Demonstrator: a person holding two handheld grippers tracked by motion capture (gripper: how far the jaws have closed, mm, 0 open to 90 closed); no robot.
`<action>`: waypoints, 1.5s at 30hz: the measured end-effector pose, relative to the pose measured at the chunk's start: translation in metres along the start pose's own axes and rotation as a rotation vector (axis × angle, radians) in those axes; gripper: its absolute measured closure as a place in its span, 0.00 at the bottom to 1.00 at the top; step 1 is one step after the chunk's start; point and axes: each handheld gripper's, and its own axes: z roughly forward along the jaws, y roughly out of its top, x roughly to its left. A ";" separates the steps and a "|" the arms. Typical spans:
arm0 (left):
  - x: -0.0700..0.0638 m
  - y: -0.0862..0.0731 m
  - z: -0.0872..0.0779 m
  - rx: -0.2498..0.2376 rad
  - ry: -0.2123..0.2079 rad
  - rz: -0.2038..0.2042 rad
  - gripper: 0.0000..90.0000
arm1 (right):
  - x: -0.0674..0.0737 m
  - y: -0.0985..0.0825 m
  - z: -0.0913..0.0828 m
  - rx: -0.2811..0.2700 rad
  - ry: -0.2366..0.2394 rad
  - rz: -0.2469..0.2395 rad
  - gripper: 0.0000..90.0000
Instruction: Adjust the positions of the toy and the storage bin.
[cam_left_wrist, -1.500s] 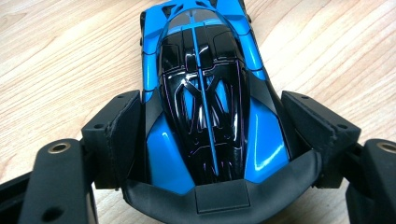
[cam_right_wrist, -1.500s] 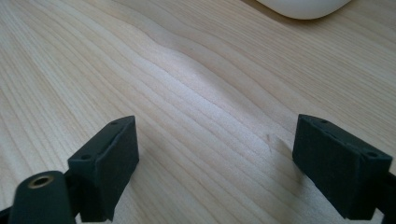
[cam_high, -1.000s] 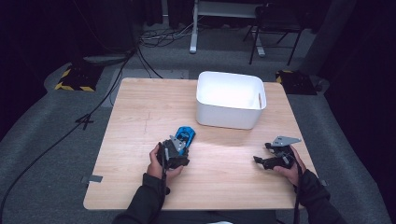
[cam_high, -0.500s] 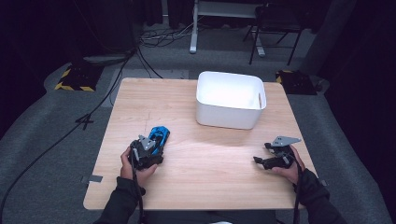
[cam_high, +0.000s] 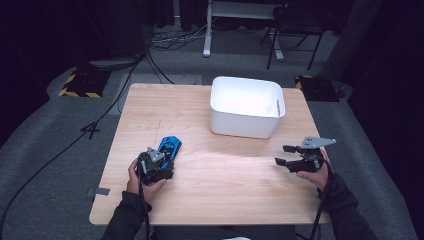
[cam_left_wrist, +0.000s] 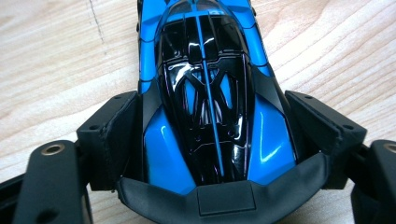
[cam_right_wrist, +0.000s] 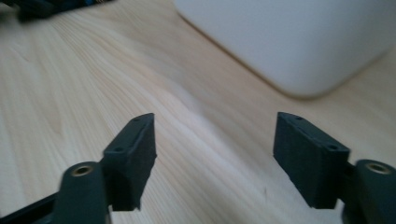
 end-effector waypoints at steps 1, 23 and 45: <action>0.000 0.000 0.000 -0.002 -0.001 0.000 0.24 | 0.001 0.009 -0.004 -0.019 0.002 -0.030 0.38; -0.001 0.002 0.002 0.004 0.017 -0.006 0.19 | 0.003 0.127 0.016 -0.057 -0.037 -0.203 0.46; -0.001 0.002 0.002 0.006 0.014 -0.004 0.19 | 0.001 0.147 0.077 0.099 -0.046 -0.270 0.84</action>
